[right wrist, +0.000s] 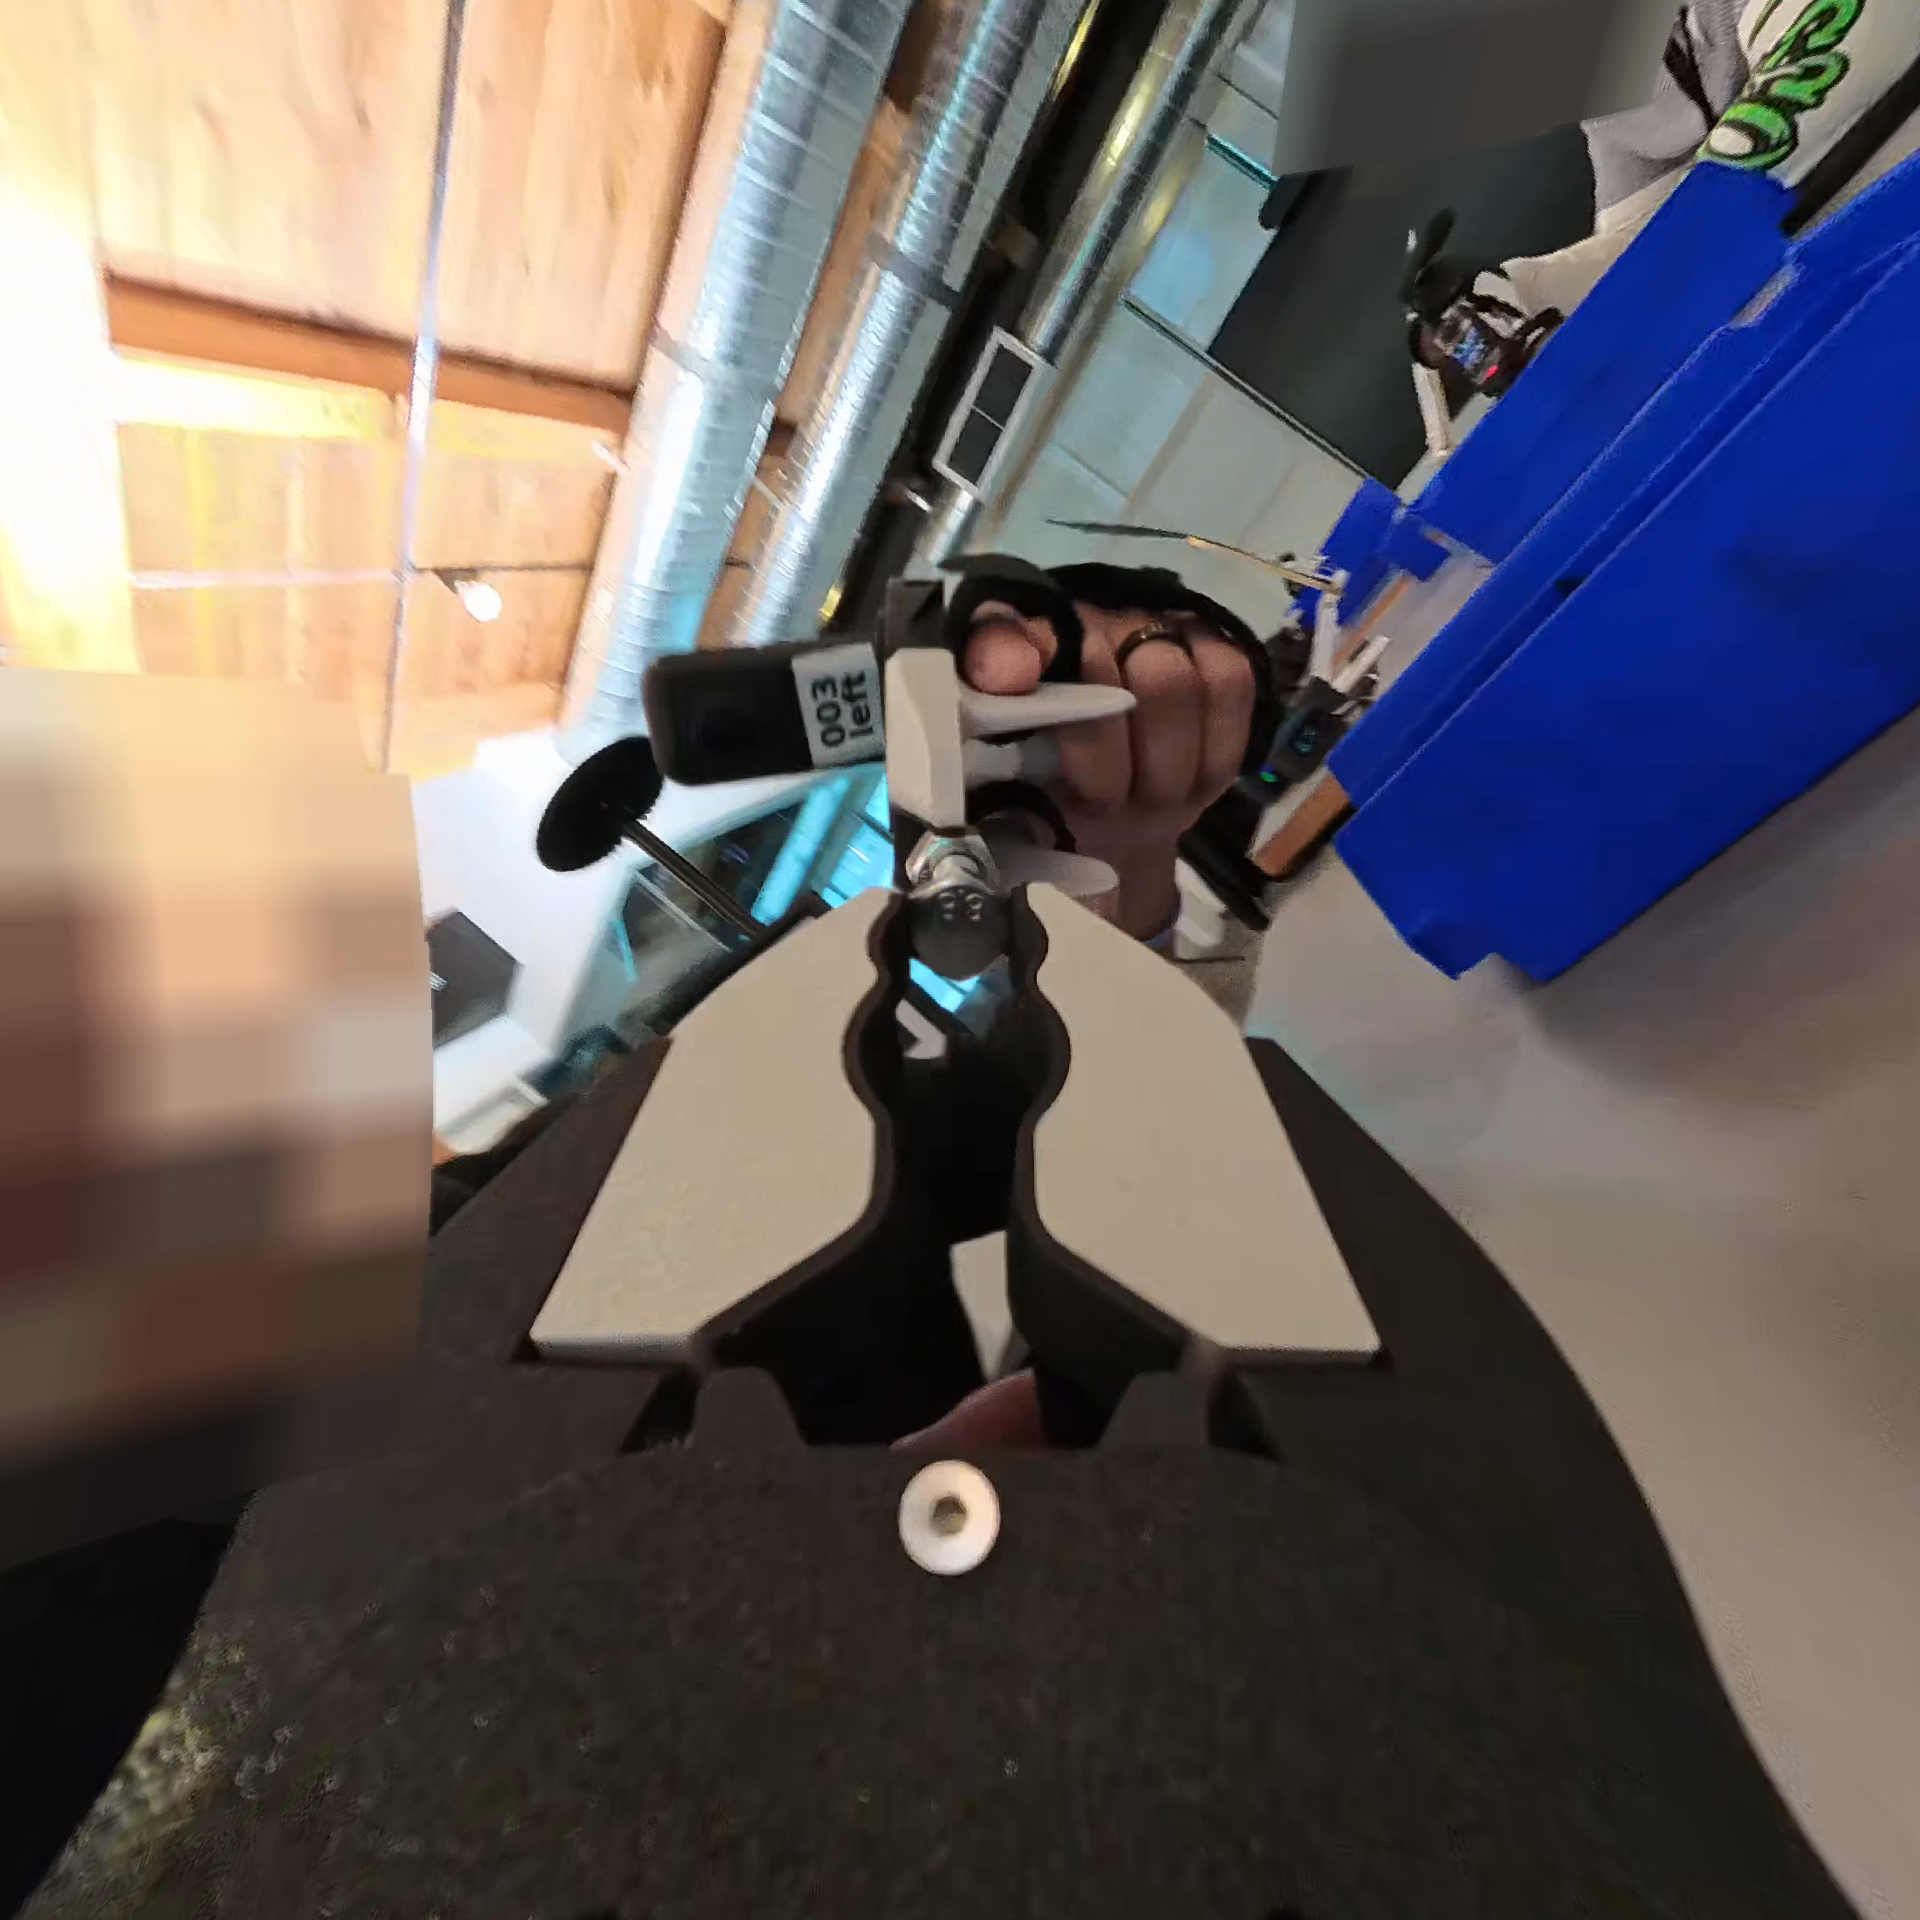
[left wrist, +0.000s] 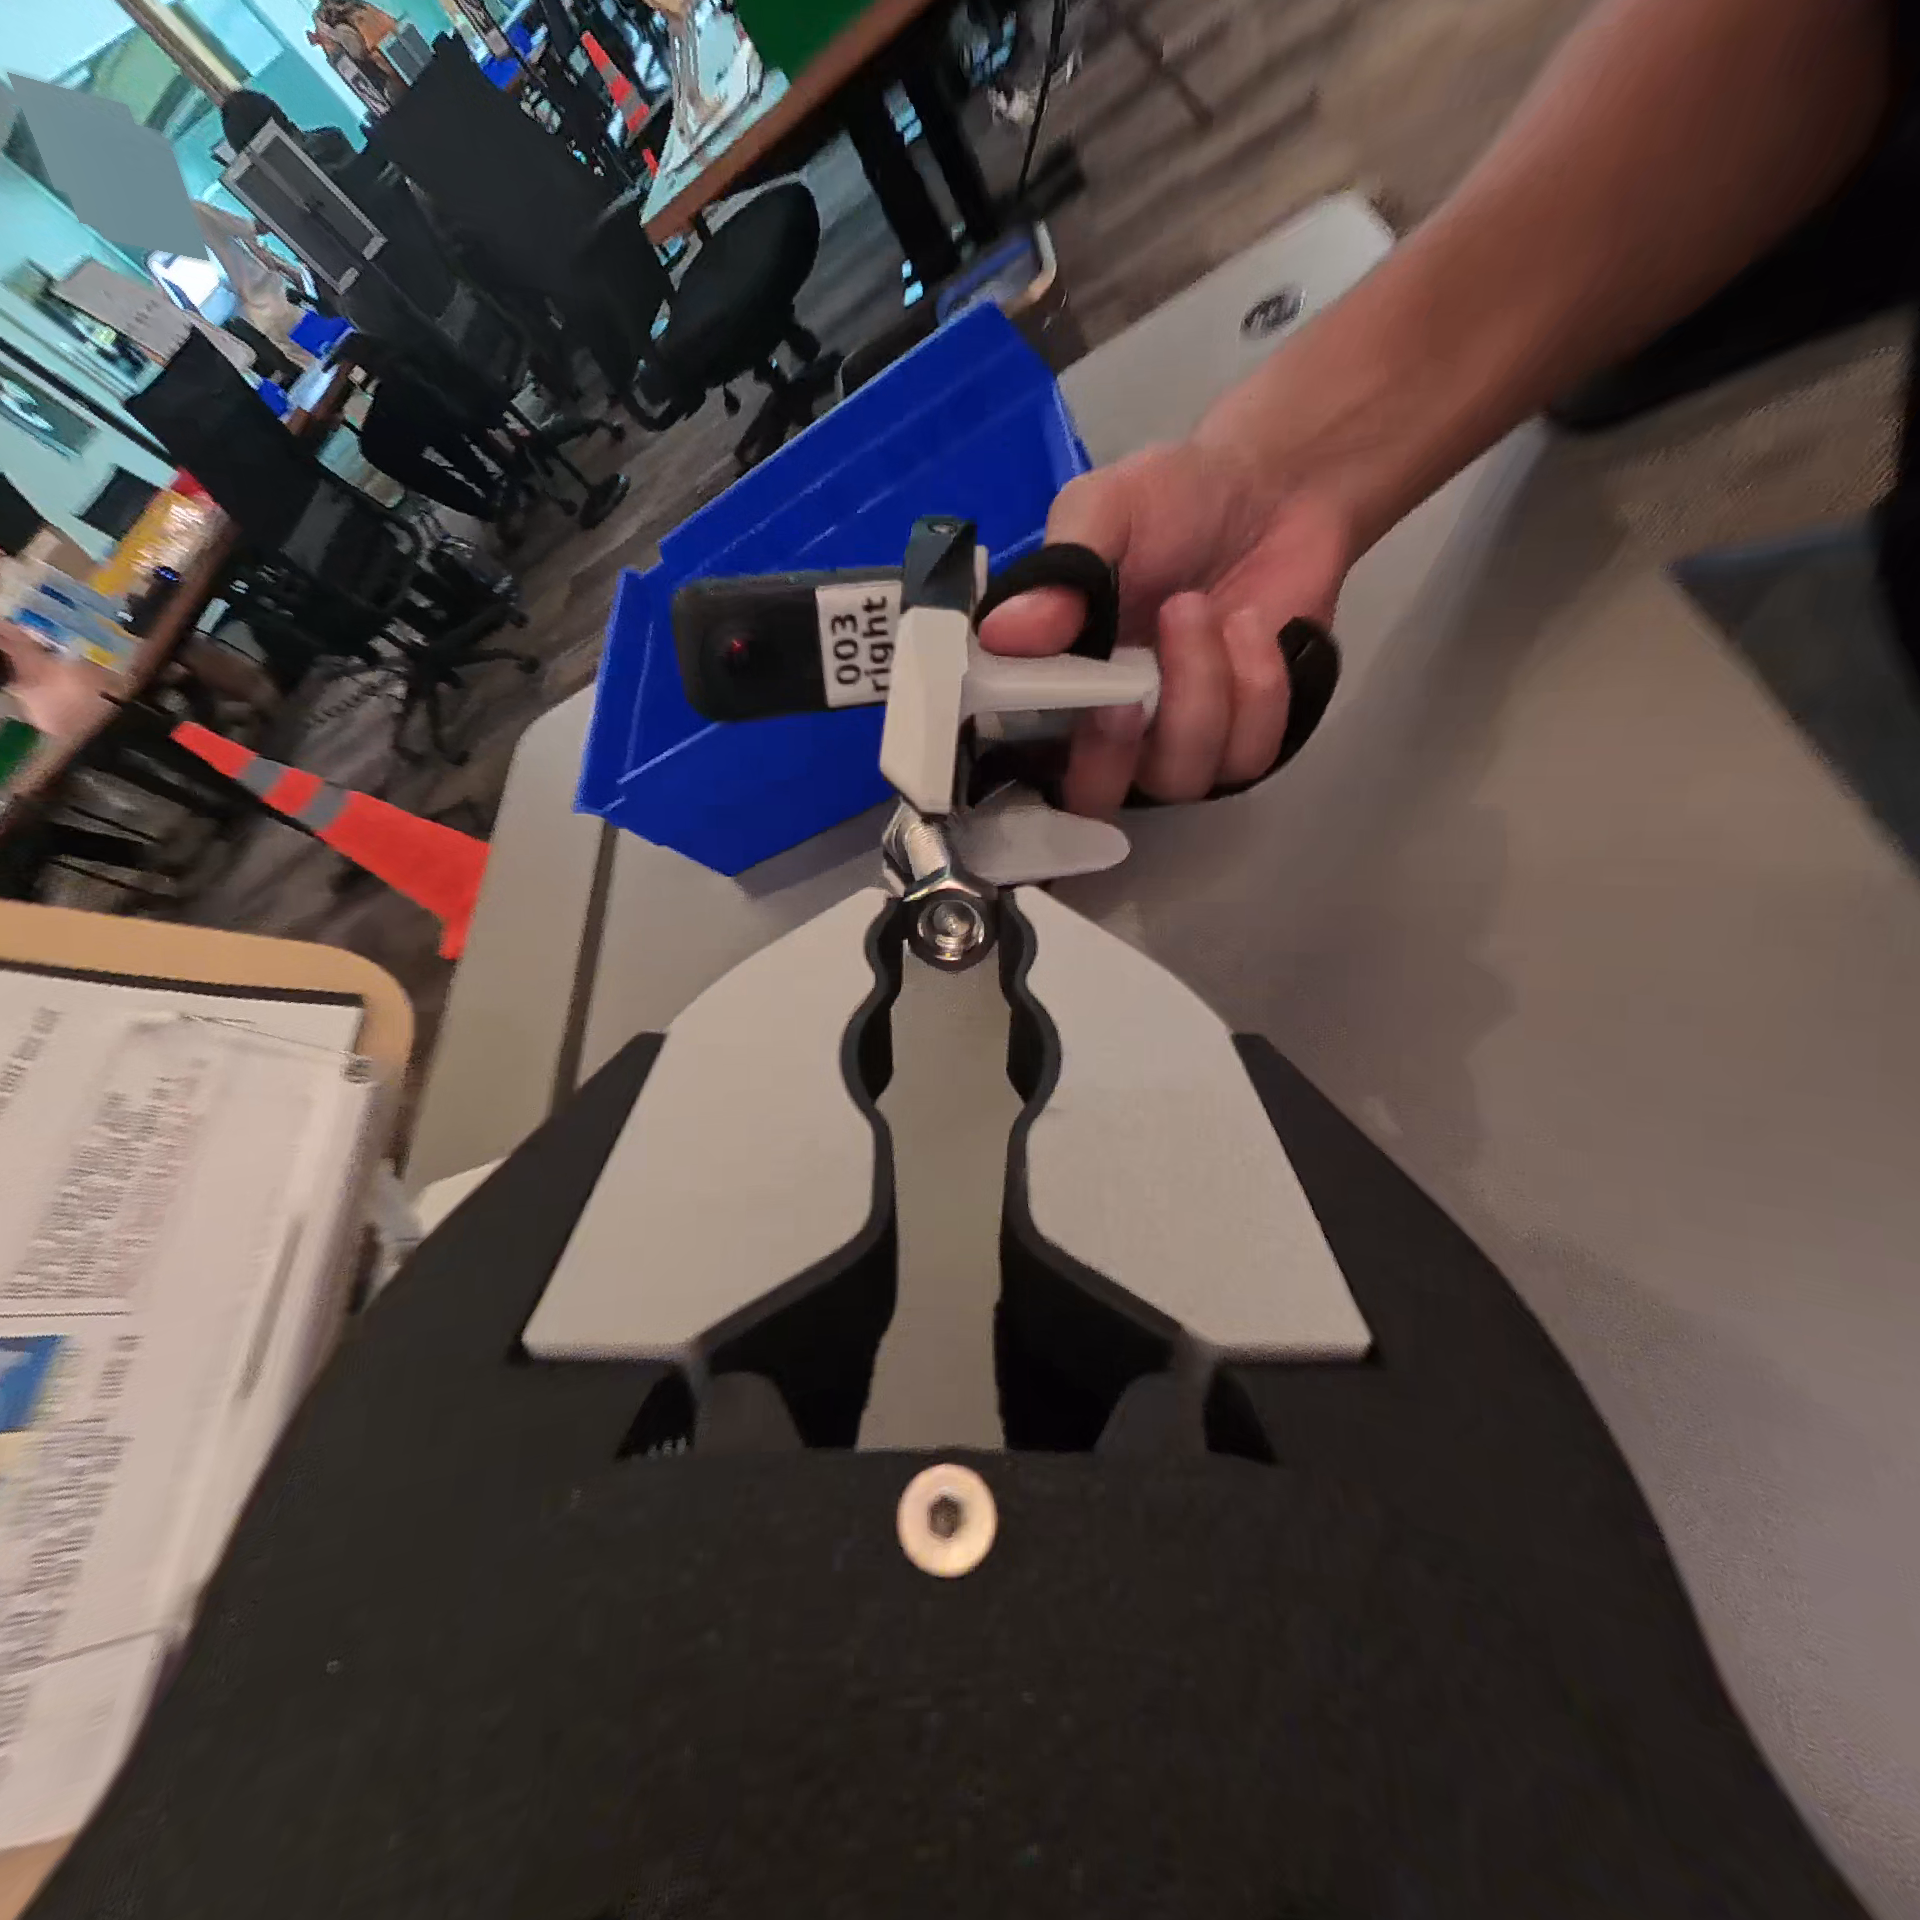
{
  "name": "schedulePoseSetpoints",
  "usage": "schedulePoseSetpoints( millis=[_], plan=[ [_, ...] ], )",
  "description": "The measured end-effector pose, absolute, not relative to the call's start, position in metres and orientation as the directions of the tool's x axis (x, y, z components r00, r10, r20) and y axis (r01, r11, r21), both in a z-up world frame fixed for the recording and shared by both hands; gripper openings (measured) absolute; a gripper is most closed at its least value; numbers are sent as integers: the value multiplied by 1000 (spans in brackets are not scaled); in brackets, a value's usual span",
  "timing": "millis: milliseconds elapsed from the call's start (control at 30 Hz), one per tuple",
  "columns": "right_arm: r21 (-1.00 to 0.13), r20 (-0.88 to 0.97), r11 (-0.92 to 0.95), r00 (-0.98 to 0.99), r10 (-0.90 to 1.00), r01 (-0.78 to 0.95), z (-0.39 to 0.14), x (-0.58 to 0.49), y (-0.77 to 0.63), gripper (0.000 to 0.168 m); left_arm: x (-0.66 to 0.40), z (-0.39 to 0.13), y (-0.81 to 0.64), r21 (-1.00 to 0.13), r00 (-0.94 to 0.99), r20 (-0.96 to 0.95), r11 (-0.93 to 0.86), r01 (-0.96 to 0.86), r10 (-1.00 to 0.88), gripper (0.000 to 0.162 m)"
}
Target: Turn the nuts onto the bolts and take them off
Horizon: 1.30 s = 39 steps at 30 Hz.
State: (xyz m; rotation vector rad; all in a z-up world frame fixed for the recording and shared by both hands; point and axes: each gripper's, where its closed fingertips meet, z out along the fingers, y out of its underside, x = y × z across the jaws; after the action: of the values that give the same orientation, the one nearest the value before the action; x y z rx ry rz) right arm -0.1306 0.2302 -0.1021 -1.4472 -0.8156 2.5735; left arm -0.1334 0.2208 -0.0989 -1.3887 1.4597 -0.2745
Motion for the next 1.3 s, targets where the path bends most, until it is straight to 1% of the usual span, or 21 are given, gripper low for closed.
schedulePoseSetpoints(
  millis=[67, 133, 200, 300, 333, 467, 567, 933, 1033, 1100, 1133, 1167, 1233, 1300],
  plan=[
    [-383, -797, -898, -570, 202, 216, -105, -132, 234, 18, -134, -101, 225, -690, 198, -573, 338, -640, -795, 16],
    [-313, -795, -918, -597, 112, 244, -107, -131, 234, 18, -133, -101, 227, -657, 184, -619, 376, -653, -763, 16],
    [-267, -793, -926, -606, 54, 267, -109, -132, 234, 18, -133, -102, 229, -606, 160, -681, 427, -671, -715, 16],
    [-243, -798, -921, -602, 12, 305, -112, -132, 233, 18, -132, -104, 228, -547, 117, -740, 492, -677, -662, 16],
    [-240, -802, -920, -598, 9, 309, -113, -132, 233, 18, -133, -105, 228, -554, 117, -730, 482, -679, -673, 16],
    [-218, -794, -921, -608, -27, 324, -115, -134, 232, 18, -133, -107, 227, -638, 146, -622, 390, -664, -769, 16],
    [-214, -784, -921, -620, -38, 326, -113, -133, 231, 18, -132, -104, 227, -673, 155, -587, 373, -639, -795, 16],
    [-240, -797, -916, -603, -2, 321, -117, -132, 231, 18, -133, -109, 229, -663, 160, -587, 358, -658, -794, 17],
    [-267, -813, -915, -581, 45, 303, -120, -133, 232, 18, -135, -113, 230, -639, 150, -599, 357, -681, -786, 16],
    [-332, -813, -904, -567, 129, 270, -120, -134, 230, 18, -136, -114, 228, -635, 143, -587, 343, -692, -797, 16],
    [-372, -806, -894, -564, 179, 248, -119, -133, 230, 18, -137, -113, 229, -651, 163, -570, 321, -688, -806, 16],
    [-429, -791, -878, -558, 251, 214, -118, -133, 230, 18, -137, -112, 229, -675, 187, -539, 288, -680, -821, 16],
    [-579, -719, -808, -534, 444, 109, -113, -132, 233, 18, -137, -107, 233, -731, 260, -483, 222, -645, -836, 16],
    [-711, -606, -703, -507, 613, -1, -104, -128, 234, 18, -133, -100, 232, -818, 336, -376, 139, -559, -864, 16]
  ],
)
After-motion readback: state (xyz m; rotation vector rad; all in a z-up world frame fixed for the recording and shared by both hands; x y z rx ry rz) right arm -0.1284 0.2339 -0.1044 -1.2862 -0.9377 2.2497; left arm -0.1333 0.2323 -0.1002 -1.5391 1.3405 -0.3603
